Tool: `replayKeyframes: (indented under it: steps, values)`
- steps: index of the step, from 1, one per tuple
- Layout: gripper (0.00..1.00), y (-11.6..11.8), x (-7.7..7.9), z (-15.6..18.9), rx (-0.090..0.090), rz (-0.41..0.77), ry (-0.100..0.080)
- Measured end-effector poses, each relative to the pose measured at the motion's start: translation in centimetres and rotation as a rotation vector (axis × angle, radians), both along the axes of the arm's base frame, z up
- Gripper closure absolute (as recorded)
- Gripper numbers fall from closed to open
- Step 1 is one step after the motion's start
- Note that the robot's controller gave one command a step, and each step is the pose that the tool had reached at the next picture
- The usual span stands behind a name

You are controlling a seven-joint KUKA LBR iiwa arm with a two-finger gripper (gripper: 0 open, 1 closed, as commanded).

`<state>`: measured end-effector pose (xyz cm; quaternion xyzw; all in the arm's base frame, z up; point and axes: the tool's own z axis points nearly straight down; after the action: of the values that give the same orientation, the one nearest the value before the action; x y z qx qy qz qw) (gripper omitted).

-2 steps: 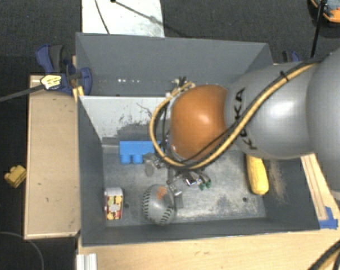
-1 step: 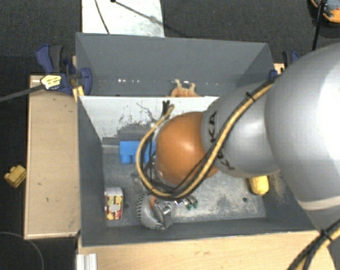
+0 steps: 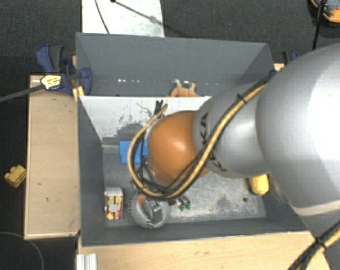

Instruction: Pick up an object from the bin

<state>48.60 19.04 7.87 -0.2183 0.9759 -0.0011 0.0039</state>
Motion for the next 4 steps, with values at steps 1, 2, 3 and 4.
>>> replayKeyframes:
  steps: [1, 2, 3, 4]
  values:
    - [1.0, 0.0, 0.0, 0.0, 0.0, -0.001, 0.0]
    - [1.0, 0.0, 0.0, 0.1, 0.0, -0.001, 0.001]
    - [1.0, -0.1, -0.1, 0.7, -0.001, -0.002, 0.006]
    - [1.0, -0.1, 0.0, 1.9, 0.0, -0.004, 0.005]
